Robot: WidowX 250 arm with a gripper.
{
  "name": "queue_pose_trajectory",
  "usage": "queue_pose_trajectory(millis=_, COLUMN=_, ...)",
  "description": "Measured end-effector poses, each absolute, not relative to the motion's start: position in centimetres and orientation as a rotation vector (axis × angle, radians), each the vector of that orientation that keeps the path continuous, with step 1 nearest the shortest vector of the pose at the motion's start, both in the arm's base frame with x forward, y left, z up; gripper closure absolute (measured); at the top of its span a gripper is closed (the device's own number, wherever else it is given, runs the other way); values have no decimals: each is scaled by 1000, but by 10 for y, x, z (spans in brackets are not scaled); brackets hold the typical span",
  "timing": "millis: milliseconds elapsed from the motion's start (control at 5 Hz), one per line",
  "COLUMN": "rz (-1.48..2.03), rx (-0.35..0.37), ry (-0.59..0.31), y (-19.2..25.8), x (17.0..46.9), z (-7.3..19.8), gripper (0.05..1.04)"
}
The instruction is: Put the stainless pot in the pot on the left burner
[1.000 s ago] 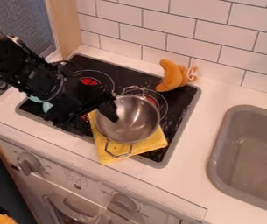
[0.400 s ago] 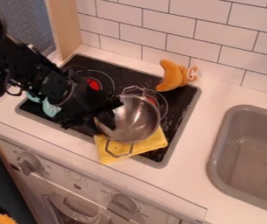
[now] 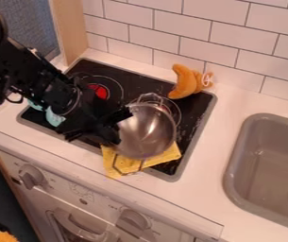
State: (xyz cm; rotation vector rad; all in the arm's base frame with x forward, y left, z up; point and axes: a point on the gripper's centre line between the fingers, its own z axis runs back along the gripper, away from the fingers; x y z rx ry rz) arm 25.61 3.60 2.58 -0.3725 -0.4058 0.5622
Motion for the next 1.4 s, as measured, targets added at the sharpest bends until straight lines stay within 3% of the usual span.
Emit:
queue_pose_trajectory(millis=400, rz=599, rx=-402, ry=-451, y=36, x=261, z=38, gripper=1010)
queue_pose_trajectory(millis=800, rz=788, rx=-375, ry=-524, y=73, x=266, z=51, gripper=1010)
queue_pose_trajectory(millis=1200, rz=863, rx=-303, ry=-604, y=124, x=295, z=76, gripper=1010)
queue_pose_trajectory(millis=1400, rz=909, rx=-287, ry=-581, y=144, x=304, z=66, gripper=1010)
